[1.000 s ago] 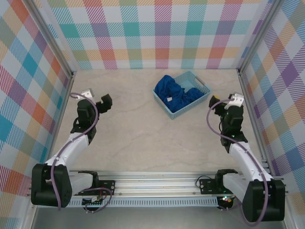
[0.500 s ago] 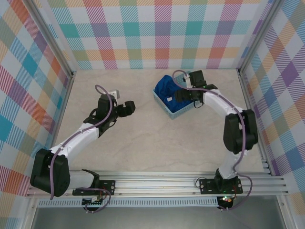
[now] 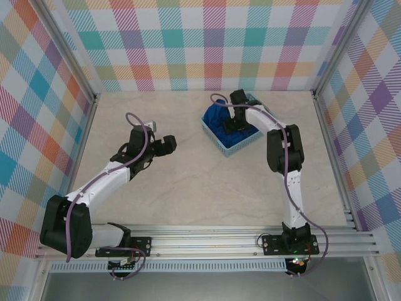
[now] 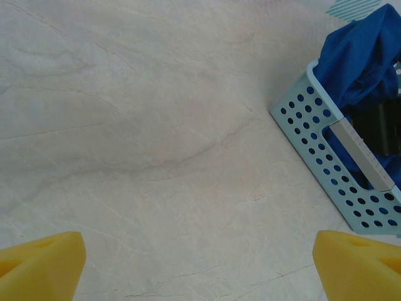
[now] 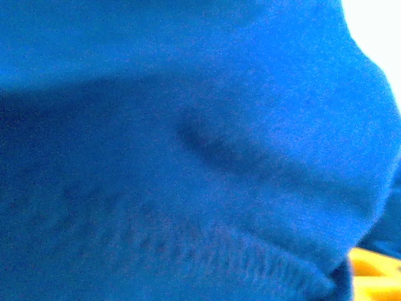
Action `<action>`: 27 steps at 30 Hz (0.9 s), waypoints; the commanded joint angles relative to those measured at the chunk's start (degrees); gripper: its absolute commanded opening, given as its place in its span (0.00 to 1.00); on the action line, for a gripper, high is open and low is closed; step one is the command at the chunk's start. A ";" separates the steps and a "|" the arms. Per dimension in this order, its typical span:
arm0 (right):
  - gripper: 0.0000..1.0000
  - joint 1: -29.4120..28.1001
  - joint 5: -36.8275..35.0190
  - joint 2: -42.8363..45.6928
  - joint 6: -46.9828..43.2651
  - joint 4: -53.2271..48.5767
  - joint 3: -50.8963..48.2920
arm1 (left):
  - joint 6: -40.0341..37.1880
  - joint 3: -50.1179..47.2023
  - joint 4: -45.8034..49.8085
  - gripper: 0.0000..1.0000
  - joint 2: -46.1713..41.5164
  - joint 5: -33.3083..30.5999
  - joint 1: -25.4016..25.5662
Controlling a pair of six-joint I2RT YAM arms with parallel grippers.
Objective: Fold the inside-out t-shirt
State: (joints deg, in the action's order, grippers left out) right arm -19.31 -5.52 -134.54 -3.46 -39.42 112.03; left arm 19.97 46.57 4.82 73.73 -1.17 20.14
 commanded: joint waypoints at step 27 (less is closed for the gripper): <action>0.32 -21.27 16.81 37.22 14.99 25.25 -24.18 | 7.53 -7.01 18.63 0.97 -35.04 -34.92 -4.94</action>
State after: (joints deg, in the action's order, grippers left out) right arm -39.09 13.04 -90.96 10.39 -11.75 86.08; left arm 25.91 40.34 19.05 43.20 -26.39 15.59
